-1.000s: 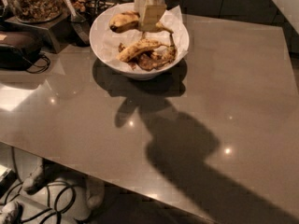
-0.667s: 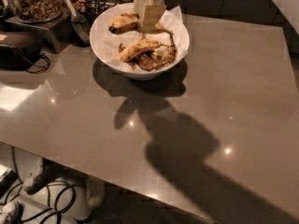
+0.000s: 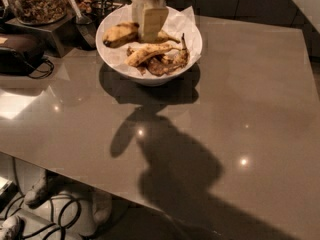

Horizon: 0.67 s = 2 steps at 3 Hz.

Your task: Pick banana from white bowl

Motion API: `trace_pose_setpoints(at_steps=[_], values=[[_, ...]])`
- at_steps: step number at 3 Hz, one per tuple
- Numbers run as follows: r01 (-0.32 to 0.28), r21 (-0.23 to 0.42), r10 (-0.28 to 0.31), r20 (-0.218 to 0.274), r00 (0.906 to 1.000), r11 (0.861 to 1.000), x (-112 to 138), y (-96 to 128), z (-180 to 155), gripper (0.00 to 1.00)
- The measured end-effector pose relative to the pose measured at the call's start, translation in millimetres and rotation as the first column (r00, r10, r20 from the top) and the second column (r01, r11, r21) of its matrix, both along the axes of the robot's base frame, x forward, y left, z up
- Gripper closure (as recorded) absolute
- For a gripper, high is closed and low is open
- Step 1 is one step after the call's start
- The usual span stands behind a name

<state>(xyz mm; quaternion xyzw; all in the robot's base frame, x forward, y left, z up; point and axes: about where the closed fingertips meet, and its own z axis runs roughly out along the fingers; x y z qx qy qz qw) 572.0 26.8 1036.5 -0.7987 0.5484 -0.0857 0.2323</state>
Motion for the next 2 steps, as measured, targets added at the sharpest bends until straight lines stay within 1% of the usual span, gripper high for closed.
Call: trace_pose_setpoints(at_steps=[1,2], values=[[-0.054,0.034,0.055,-0.040,0.9976,0.998,-33.5,23.1,1.2,1.00],[-0.054,0.035,0.056,-0.040,0.9976,0.998,-33.6,23.3,1.3,1.00]])
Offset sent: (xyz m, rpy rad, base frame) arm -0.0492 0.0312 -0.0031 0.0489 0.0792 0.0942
